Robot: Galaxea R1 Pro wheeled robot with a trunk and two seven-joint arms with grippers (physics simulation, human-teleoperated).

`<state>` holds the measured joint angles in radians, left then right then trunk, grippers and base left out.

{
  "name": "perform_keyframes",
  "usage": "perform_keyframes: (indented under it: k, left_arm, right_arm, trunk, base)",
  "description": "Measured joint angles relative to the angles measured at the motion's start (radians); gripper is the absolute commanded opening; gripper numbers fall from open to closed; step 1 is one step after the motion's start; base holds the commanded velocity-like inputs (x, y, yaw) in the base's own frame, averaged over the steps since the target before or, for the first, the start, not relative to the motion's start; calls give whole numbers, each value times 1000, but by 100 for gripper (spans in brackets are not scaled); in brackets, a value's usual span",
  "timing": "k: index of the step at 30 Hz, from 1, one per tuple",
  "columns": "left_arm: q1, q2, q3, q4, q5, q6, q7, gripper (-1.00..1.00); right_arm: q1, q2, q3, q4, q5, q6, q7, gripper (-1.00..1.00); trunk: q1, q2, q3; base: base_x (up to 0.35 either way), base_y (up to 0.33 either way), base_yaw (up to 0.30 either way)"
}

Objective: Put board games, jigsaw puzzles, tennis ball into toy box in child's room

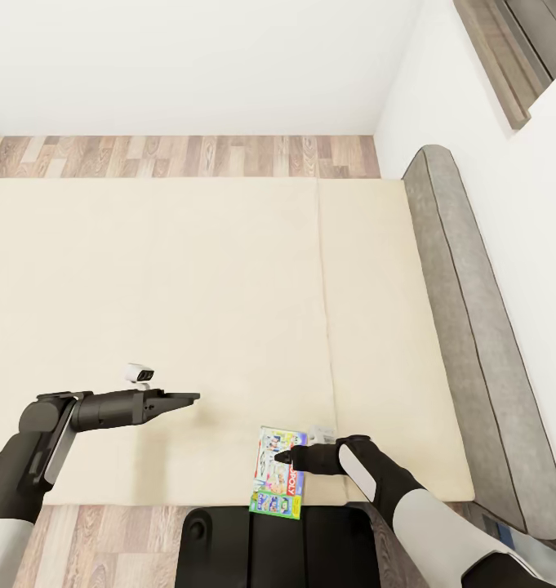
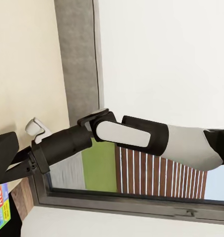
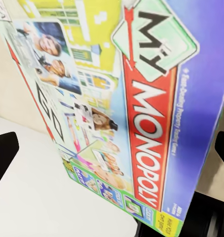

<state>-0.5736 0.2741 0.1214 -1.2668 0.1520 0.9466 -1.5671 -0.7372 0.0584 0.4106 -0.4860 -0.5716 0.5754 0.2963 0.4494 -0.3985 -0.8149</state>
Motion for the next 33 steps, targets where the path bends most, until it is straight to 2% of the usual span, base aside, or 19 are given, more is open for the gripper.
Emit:
perform_keyframes:
  k: [33]
  left_arm:
    - [0,0,0,0,1,0,0,100]
  right_arm:
    - [0,0,0,0,0,3,0,100]
  trunk:
    - [0,0,0]
  base:
    - [0,52,0]
